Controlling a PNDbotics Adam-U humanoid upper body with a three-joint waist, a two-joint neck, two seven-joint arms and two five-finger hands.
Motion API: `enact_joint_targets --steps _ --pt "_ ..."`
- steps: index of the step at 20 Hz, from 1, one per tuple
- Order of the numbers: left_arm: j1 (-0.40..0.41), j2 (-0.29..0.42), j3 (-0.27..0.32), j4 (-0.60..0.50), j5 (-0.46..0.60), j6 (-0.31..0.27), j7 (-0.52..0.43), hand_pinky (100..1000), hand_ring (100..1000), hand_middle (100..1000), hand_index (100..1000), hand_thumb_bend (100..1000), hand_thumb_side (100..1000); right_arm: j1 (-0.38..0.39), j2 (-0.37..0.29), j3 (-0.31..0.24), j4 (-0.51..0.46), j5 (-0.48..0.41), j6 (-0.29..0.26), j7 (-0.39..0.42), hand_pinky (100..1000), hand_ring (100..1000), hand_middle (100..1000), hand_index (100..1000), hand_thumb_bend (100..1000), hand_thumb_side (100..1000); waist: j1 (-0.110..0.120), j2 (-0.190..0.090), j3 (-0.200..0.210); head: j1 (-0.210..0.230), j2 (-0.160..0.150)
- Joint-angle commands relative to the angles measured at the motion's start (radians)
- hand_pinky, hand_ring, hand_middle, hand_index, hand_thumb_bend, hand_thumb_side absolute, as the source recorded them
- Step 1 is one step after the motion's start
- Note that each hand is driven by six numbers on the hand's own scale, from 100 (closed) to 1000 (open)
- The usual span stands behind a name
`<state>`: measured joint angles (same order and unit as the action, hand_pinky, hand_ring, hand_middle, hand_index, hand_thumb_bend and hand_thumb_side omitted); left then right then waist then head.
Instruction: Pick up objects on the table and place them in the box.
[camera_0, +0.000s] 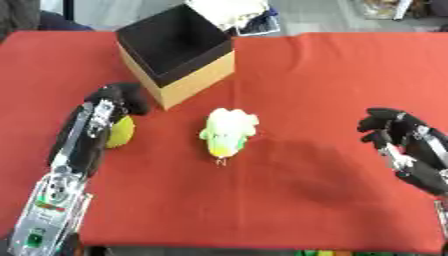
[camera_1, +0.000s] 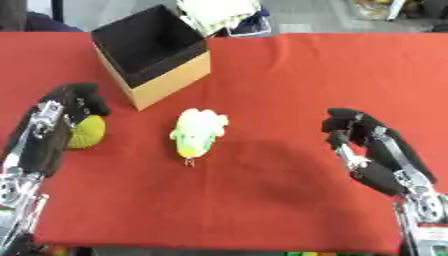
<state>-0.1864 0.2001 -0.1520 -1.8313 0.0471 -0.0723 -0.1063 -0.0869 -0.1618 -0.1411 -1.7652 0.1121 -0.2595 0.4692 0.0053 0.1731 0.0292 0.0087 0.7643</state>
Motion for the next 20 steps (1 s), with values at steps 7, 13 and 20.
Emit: enact_joint_targets --steps 7,13,20 --pt "-0.01 0.012 0.005 -0.014 -0.002 -0.001 0.005 681 610 568 751 100 852 -0.005 -0.011 -0.004 -0.018 -0.003 -0.001 -0.005 655 720 685 840 100 470 0.0 -0.012 0.0 0.003 -0.003" --pt "-0.04 0.055 0.022 -0.027 -0.044 -0.005 0.005 682 614 572 756 100 789 -0.004 -0.013 -0.004 -0.018 -0.002 0.0 -0.006 655 720 685 840 100 470 0.003 -0.013 -0.001 0.002 -0.001" --pt "-0.135 0.199 0.046 -0.008 -0.149 0.033 -0.058 699 636 598 795 100 608 0.0 -0.018 -0.008 -0.017 0.001 0.002 -0.008 654 720 685 840 100 470 0.014 -0.015 -0.002 -0.007 0.002"
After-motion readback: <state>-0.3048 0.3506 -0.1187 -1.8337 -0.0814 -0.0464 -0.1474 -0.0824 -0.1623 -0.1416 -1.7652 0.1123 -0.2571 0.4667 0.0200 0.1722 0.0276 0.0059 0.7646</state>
